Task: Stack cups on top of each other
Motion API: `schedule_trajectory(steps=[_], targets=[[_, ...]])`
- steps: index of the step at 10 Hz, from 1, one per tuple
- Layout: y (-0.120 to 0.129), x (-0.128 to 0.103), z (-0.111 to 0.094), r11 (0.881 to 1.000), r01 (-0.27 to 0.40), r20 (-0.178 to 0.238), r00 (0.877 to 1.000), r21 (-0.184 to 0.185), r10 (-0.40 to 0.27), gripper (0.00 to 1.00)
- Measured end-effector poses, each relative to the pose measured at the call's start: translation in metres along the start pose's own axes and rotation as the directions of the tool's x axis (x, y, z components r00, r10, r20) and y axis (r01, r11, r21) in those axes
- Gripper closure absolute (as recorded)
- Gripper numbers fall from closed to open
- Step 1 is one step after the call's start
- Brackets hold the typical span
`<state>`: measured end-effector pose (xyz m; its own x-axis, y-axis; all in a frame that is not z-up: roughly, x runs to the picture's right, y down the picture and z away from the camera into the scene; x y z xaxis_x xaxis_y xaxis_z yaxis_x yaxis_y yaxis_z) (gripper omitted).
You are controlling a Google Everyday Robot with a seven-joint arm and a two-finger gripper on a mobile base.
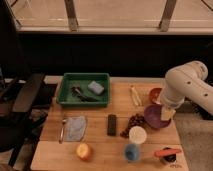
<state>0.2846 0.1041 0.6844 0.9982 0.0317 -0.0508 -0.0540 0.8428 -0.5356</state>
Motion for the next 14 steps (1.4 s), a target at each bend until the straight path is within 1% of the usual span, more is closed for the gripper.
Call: schedule_trajectory(steps=[3,5,7,8,9,10,11,12,13,14], targets=[[0.001,0.001,0.000,1.000,0.001,0.000,1.000,0.003,-0.001,0.35],[0.011,-0.001,-0.003,0.999,0.049,0.035,0.998,0.015,-0.049,0.35],[0.045,-0.004,-0.007,0.988,0.149,0.077,0.986,0.032,-0.151,0.35],[0.063,-0.005,-0.009,0.980,0.197,0.095,0.975,0.043,-0.200,0.35],[0.082,-0.006,-0.010,0.968,0.246,0.112,0.961,0.058,-0.251,0.35],[0.102,-0.005,-0.011,0.952,0.297,0.128,0.944,0.071,-0.304,0.35],[0.113,-0.005,-0.010,0.939,0.334,0.138,0.930,0.077,-0.342,0.35],[0.127,-0.005,-0.008,0.917,0.391,0.150,0.905,0.080,-0.399,0.35],[0.139,-0.004,-0.006,0.897,0.434,0.160,0.883,0.079,-0.441,0.35],[0.147,-0.004,-0.005,0.881,0.467,0.167,0.865,0.080,-0.473,0.35]])
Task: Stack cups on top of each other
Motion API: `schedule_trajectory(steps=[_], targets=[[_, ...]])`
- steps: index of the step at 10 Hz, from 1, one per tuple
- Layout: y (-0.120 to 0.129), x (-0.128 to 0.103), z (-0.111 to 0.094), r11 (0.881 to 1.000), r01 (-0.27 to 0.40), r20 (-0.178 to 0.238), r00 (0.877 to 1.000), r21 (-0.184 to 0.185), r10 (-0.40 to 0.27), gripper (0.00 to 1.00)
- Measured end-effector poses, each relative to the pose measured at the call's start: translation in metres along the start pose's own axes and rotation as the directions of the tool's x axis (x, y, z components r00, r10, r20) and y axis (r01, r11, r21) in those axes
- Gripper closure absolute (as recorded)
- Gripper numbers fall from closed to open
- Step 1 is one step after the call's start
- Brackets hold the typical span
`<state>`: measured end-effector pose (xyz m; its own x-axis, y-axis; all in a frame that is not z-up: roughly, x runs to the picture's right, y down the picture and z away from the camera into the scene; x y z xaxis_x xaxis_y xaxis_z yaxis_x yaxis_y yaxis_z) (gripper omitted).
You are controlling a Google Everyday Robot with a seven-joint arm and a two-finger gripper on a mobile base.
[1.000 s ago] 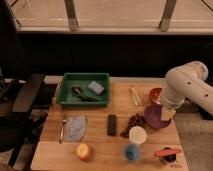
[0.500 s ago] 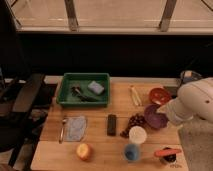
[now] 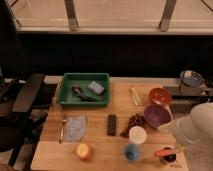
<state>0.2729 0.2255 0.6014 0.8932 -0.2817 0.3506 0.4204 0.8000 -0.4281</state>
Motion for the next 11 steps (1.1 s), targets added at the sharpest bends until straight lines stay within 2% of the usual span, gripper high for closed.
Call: schedule_trajectory(steps=[4,5,7,8,10,11], targets=[[0.003,-0.003,0.002,1.000,0.029,0.009,1.000,-0.005,-0.029,0.35],[0.003,-0.005,0.005,0.999,0.043,0.015,0.999,-0.024,-0.043,0.35],[0.000,-0.025,0.022,0.990,0.124,0.027,0.992,-0.072,-0.122,0.35],[0.003,-0.043,0.036,0.976,0.190,0.035,0.982,-0.109,-0.187,0.35],[0.015,-0.064,0.057,0.943,0.300,0.060,0.954,-0.141,-0.294,0.35],[0.019,-0.069,0.063,0.934,0.325,0.074,0.945,-0.145,-0.318,0.35]])
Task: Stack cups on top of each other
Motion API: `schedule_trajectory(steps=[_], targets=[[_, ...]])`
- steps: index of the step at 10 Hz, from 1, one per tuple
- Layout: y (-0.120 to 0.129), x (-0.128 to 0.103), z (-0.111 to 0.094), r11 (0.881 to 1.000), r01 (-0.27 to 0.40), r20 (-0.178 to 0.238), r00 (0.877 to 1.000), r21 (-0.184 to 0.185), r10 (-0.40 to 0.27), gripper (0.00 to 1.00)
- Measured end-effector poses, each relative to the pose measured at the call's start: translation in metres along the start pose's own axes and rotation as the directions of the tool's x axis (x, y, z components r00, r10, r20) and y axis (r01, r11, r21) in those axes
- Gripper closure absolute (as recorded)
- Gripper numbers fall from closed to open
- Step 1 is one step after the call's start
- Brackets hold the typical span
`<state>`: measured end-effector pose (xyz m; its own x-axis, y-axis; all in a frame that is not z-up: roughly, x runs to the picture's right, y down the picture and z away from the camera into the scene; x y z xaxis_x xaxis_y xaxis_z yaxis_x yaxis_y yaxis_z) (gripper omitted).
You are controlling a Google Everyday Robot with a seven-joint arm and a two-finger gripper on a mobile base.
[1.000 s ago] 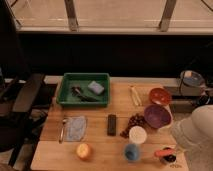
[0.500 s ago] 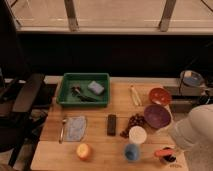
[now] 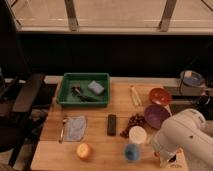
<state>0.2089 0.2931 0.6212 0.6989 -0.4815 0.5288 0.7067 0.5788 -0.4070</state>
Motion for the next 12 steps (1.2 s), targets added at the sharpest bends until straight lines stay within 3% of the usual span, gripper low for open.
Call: schedule_trajectory(steps=[1,6,12], targets=[[0.004,-0.010,0.008,1.000,0.030,0.023,0.999,0.002,-0.030,0.35],[0.005,-0.022,0.020,0.998,0.055,0.059,0.997,0.039,-0.057,0.35],[-0.002,-0.029,0.041,0.990,0.067,0.126,0.988,0.125,-0.083,0.35]])
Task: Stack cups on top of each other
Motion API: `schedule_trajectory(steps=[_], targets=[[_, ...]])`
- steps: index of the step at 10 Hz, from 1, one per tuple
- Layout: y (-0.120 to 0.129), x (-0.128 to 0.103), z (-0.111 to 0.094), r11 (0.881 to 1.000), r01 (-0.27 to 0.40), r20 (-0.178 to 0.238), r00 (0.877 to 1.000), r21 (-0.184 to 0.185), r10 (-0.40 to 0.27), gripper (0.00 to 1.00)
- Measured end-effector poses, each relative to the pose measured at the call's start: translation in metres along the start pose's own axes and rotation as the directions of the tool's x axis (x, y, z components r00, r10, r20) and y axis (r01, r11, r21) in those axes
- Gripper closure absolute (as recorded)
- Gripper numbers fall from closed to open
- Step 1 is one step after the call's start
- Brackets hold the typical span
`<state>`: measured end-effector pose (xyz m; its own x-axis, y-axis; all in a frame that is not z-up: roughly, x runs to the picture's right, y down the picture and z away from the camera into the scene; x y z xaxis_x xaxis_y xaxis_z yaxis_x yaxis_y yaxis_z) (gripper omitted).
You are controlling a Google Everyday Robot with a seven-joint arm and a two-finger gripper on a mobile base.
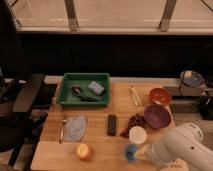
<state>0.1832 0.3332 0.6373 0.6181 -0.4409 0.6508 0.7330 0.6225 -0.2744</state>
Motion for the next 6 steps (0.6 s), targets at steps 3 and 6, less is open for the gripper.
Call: schedule_trajectory(steps=[3,6], targets=[[-0.001,0.008,0.015,0.999,-0.016,0.035,0.999,0.028,0.015,0.35],[-0.008,0.014,0.030,0.999,-0.020,0.060,0.998,0.030,0.018,0.35]])
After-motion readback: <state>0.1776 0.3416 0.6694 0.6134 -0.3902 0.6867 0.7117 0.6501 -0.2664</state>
